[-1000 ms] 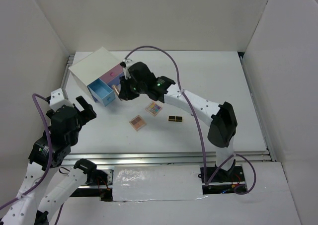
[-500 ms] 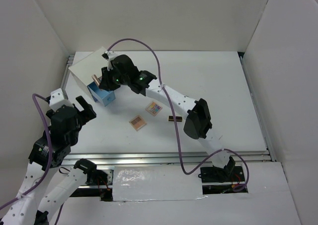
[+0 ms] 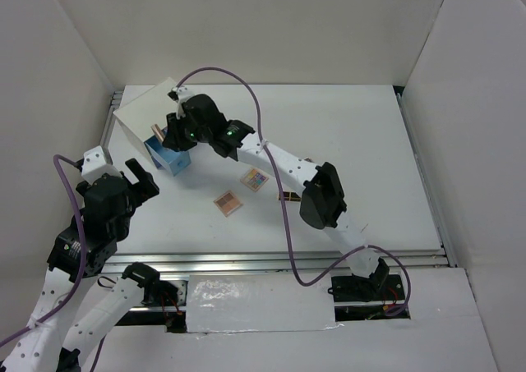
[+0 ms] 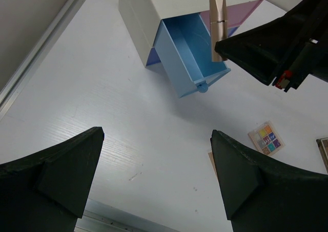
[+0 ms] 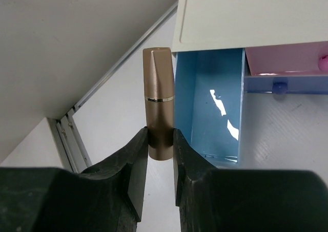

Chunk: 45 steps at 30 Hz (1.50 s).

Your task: Organize the makeup

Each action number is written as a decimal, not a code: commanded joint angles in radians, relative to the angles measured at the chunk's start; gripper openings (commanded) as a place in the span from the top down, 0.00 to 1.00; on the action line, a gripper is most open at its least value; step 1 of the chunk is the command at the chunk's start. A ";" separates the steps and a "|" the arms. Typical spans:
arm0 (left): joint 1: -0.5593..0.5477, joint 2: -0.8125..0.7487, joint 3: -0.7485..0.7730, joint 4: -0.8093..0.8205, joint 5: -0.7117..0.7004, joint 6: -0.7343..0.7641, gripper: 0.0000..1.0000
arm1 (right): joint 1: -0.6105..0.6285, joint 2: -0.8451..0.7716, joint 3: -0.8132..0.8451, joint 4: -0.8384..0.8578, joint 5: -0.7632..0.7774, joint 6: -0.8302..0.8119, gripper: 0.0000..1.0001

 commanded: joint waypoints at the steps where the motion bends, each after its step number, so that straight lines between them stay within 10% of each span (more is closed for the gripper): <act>1: -0.005 -0.001 0.006 0.043 -0.006 0.019 0.01 | -0.008 0.040 0.033 0.048 0.023 -0.013 0.72; 6: -0.005 0.001 0.007 0.046 -0.002 0.019 0.01 | -0.012 0.050 0.041 0.061 0.030 -0.014 0.65; 13: -0.005 0.004 0.006 0.047 0.004 0.024 0.01 | -0.012 0.021 0.057 0.053 0.029 0.004 0.05; 18: -0.005 0.008 0.009 0.043 0.001 0.021 0.01 | -0.021 -0.238 -0.077 0.093 0.152 -0.033 0.05; 31: -0.006 -0.012 0.003 0.061 0.031 0.036 0.01 | -0.193 -0.841 -1.054 -0.186 0.278 -0.450 0.00; 45: -0.010 -0.003 0.003 0.057 0.027 0.031 0.01 | -0.376 -0.685 -1.169 -0.238 0.070 -0.731 0.03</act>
